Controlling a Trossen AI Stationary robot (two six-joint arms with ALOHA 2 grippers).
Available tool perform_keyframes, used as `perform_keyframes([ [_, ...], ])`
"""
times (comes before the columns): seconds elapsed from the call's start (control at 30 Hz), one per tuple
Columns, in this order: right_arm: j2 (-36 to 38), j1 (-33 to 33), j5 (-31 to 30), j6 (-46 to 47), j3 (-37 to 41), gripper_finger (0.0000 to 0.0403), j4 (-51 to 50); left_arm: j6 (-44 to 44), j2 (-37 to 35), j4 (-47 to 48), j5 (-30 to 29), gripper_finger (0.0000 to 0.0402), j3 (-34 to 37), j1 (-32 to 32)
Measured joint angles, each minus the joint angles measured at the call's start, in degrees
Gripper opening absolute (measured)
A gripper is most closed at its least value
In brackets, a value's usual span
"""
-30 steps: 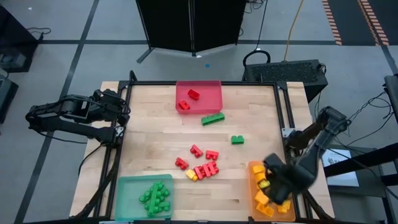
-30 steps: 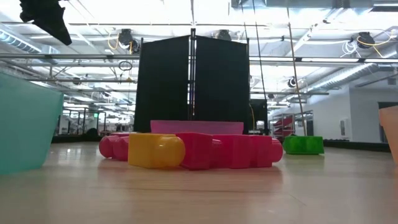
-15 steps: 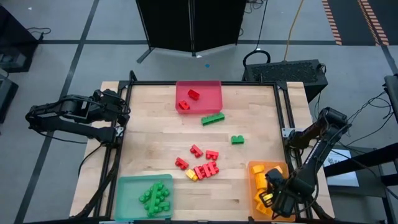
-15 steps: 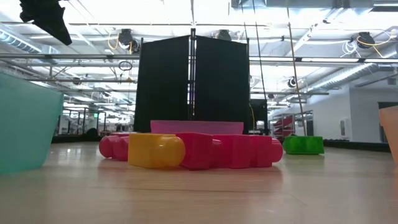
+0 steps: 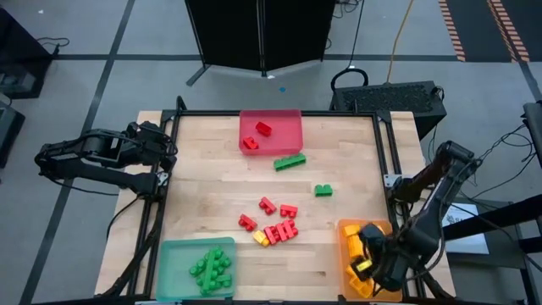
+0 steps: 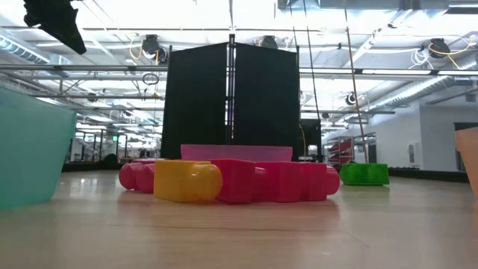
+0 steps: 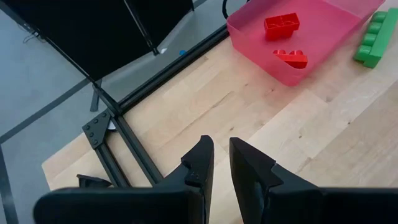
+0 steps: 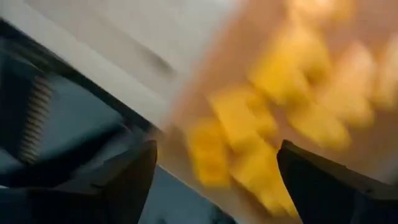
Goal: Sort blocks
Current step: Put the red game piece into the red bin
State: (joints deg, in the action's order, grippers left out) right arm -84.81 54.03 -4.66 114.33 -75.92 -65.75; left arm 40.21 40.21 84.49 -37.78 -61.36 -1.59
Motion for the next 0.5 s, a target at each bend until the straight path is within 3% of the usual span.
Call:
perform_keyframes([
  [0.13,0.7,-5.3,-14.1,-8.3,-5.0,0.0314,-3.5,0.0,0.0,0.0,-0.4,0.0059,0.0,0.0],
  [0.37,0.4,-19.6,-15.5,-34.0,-5.4,0.0313,-4.0,0.0,0.0,0.0,-0.6,0.0059,0.0,0.0],
  [0.5,-1.0,-29.3,-17.5,-52.3,-5.1,0.0313,1.2,0.0,0.0,0.0,-0.7,0.0059,0.0,0.0],
])
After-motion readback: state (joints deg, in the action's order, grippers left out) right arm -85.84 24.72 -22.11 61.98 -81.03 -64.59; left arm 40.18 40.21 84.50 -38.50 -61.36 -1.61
